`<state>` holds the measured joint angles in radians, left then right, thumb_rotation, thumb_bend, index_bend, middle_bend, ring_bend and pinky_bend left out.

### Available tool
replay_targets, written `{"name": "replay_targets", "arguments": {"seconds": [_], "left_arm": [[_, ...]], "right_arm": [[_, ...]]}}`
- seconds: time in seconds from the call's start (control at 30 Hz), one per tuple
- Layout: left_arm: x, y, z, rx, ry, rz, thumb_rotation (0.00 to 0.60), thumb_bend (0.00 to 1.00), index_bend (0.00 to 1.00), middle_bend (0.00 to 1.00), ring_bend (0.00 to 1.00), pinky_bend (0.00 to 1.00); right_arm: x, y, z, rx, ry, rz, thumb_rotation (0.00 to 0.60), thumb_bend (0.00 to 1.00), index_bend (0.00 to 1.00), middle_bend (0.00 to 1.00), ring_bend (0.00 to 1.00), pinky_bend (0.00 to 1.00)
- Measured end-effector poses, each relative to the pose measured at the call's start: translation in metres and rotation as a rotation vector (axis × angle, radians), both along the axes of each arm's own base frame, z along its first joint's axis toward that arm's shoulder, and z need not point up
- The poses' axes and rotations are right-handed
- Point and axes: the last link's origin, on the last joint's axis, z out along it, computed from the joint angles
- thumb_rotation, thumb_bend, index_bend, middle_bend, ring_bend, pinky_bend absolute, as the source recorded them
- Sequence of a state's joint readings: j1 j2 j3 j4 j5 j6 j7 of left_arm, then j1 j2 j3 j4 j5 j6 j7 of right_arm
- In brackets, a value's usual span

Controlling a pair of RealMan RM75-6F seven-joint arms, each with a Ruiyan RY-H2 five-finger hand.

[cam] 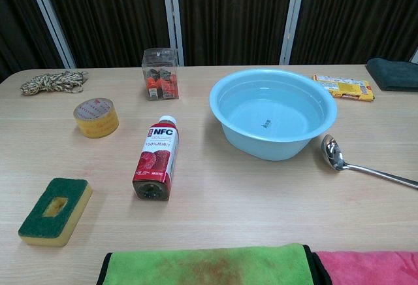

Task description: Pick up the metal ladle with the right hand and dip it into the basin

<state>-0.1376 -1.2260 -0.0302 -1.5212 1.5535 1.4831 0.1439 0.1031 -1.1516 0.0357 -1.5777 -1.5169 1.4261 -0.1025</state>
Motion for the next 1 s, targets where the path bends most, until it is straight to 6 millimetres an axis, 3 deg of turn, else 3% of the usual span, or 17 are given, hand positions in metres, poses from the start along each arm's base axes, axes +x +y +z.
{"name": "replay_targets", "arguments": {"seconds": [0.3, 0.4, 0.53, 0.67, 1.0], "left_arm": [[0.0, 0.0, 0.001, 0.001, -0.009, 0.004, 0.6, 0.24, 0.0, 0.0, 0.0, 0.04], [0.001, 0.0, 0.003, 0.004, -0.021, 0.0, 0.6, 0.24, 0.0, 0.0, 0.0, 0.04], [0.001, 0.0, 0.005, 0.004, -0.036, -0.006, 0.6, 0.24, 0.0, 0.0, 0.0, 0.04], [0.0, 0.002, 0.005, -0.007, -0.035, 0.0, 0.6, 0.24, 0.0, 0.0, 0.0, 0.04], [0.001, 0.007, 0.004, -0.03, -0.047, -0.015, 0.6, 0.24, 0.0, 0.0, 0.0, 0.04]], "right_arm": [[0.0, 0.0, -0.001, 0.012, 0.003, -0.011, 0.6, 0.08, 0.01, 0.0, 0.0, 0.0], [0.0, -0.002, -0.006, 0.039, -0.012, -0.016, 0.6, 0.11, 0.1, 0.0, 0.0, 0.0], [0.001, -0.008, -0.019, 0.088, -0.067, -0.014, 0.6, 0.21, 0.23, 0.0, 0.0, 0.0], [0.001, -0.016, -0.034, 0.142, -0.087, -0.024, 0.6, 0.23, 0.31, 0.0, 0.0, 0.0], [0.015, -0.042, -0.071, 0.221, -0.047, -0.023, 0.6, 0.25, 0.36, 0.0, 0.0, 0.0]]}}
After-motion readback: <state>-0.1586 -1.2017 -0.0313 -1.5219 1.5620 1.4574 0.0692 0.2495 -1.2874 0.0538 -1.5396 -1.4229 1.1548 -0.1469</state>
